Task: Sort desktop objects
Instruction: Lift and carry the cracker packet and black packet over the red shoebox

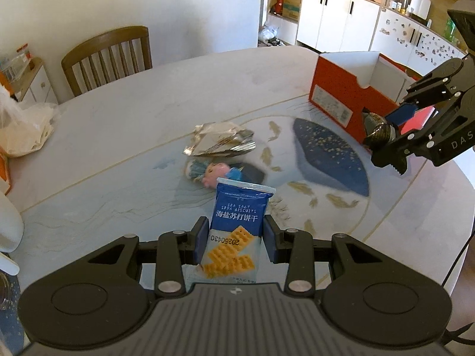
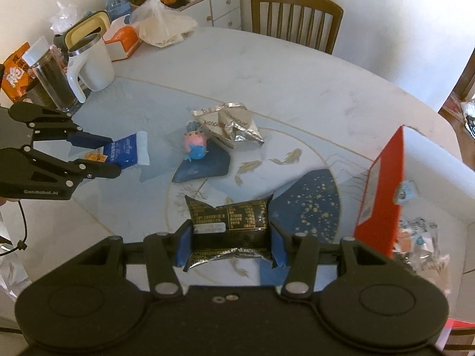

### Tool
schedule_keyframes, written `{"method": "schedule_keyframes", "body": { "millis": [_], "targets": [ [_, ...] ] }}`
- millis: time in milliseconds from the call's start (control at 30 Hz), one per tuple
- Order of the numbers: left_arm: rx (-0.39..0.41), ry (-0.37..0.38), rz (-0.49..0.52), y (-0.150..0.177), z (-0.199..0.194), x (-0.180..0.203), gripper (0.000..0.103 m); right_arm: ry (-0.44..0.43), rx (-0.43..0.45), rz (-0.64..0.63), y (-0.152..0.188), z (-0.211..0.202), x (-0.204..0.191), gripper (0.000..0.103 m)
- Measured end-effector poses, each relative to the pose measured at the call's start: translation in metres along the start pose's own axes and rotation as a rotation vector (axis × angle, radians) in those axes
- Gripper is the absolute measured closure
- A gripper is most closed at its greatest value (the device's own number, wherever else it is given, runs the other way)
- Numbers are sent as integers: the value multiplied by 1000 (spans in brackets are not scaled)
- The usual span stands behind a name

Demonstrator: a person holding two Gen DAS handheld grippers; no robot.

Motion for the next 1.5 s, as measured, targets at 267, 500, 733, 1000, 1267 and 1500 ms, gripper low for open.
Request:
{"method": "schedule_keyframes", "body": {
  "millis": [267, 500, 733, 1000, 1267, 1500],
  "targets": [
    [15, 10, 11, -19, -5, 29, 66, 9, 22, -12, 7, -29, 21, 51],
    [20, 20, 11, -35, -2, 56, 66, 31, 44, -7, 13, -51, 51, 51],
    [21, 35, 27, -56, 1, 83, 66, 56, 50, -4, 20, -68, 83, 51],
    [37, 53, 87, -90, 8, 120, 66, 98, 57, 33, 32, -82, 128, 51],
    [54, 85, 158, -130, 24, 159, 66, 159, 46, 78, 44, -89, 177, 51],
    [43, 116, 220, -164, 48, 194, 66, 208, 5, 122, 55, -85, 223, 51]
  ]
}}
Point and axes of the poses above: each gripper's, at about its wrist camera, not at the fingertips, and z roughly the way its jaws point, x to its right, y to its underside, the point moved 8 cm from there along z, roughly the way its jaws point, and after that the axes turned 1 degree about -x, right-handed, at the moved point
